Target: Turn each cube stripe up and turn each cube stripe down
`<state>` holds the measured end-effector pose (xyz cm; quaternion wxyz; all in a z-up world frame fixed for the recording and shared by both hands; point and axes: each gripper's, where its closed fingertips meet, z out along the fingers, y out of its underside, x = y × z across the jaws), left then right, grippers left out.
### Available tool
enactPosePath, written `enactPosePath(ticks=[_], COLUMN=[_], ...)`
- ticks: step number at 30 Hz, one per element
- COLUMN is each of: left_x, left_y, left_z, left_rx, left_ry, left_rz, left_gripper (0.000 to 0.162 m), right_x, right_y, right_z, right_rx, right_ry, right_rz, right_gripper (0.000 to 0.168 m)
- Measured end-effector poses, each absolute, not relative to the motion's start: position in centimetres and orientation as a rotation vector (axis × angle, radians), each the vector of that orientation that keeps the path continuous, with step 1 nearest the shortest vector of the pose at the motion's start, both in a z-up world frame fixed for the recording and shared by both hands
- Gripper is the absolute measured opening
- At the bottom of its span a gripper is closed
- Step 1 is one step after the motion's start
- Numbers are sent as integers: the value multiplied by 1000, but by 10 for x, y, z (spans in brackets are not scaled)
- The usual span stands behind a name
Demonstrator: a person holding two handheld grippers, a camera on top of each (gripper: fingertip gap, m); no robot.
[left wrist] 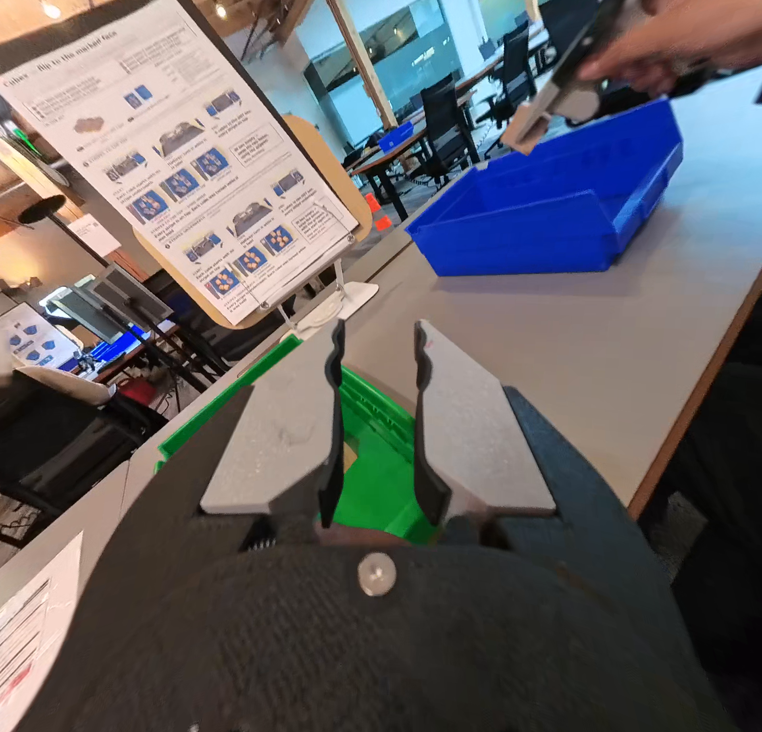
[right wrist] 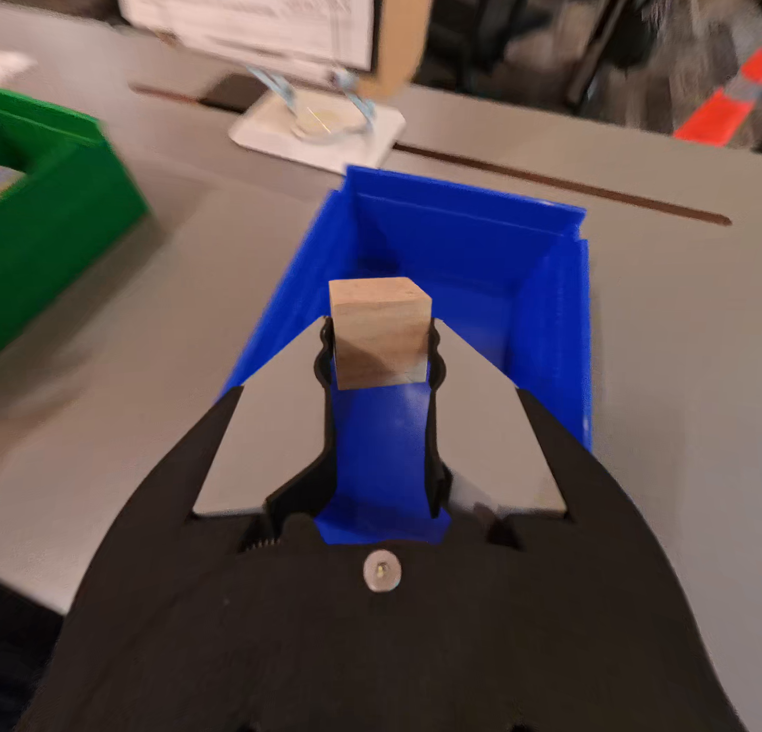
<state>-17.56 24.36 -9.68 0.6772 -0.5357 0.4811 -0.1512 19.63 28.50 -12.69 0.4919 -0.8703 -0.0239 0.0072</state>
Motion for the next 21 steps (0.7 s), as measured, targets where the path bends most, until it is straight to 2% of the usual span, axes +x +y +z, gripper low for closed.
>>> enactPosePath(ticks=[1,8,12,14,16,21], left_x=[-175,-178,-185,-187,-191,-220], left_y=[246,259,269,273,278,304], left_z=[-101,-123,-124,-127,-129,-142], left_rx=[-1212,-1286,-1316,-1343,-1369,-1487], left_ry=[1096,1141,1113,1101,1092,1052], left_rz=[-318,-238,-268,-293,-282,-123], left_gripper=[31,32,32,32,32,35], right_x=[208,271,292,291,293,235], right_y=[302,368,376,375,374,349], right_z=[-137,-240,-262,-264,-250,-170], right_rx=[-2172,-2536,-2590,-2614,-2580,-2285], right_ry=[-50,41,80,67,48,-10], right_rz=[-16,-208,-231,-191,-232,6], right_gripper=[44,44,44,47,64,64])
